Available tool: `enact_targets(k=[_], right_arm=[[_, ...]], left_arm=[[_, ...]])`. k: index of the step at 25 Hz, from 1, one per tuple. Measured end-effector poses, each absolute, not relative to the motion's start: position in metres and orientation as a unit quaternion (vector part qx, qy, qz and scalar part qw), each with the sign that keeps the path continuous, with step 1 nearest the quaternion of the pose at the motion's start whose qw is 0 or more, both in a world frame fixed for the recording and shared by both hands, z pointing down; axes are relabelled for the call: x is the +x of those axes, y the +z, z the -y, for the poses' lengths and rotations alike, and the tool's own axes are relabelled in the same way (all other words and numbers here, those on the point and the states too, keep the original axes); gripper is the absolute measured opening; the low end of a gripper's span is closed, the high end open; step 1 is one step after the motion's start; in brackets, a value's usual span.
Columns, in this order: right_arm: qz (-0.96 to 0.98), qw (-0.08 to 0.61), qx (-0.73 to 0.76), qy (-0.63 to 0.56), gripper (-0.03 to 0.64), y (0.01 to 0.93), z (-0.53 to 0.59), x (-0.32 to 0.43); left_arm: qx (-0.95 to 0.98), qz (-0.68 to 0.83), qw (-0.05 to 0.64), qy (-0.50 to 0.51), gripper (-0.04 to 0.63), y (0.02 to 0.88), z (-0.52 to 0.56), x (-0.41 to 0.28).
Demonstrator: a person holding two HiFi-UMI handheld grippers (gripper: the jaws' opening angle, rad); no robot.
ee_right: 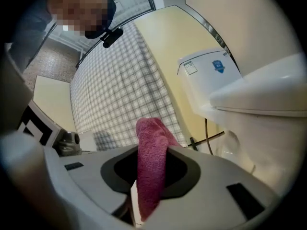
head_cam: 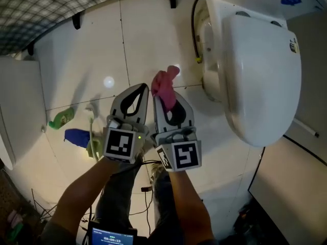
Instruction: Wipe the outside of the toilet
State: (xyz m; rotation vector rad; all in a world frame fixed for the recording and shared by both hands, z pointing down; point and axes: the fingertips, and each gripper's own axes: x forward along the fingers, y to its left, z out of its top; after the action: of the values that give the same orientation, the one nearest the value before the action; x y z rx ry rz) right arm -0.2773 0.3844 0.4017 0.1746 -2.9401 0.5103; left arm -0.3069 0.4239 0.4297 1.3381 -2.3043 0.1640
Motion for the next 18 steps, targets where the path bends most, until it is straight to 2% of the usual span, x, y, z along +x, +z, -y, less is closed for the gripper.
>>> enact_targets(k=[8, 18], right_arm=[[0.978, 0.088, 0.143, 0.120, 0.092, 0.437, -0.326, -0.341], [0.974, 0.063, 0.207, 0.072, 0.091, 0.539, -0.188, -0.388]], left_arm=[[0.549, 0.804, 0.215, 0.075, 0.006, 0.440, -0.385, -0.354], [0.554, 0.807, 0.196, 0.063, 0.005, 0.534, -0.294, -0.408]])
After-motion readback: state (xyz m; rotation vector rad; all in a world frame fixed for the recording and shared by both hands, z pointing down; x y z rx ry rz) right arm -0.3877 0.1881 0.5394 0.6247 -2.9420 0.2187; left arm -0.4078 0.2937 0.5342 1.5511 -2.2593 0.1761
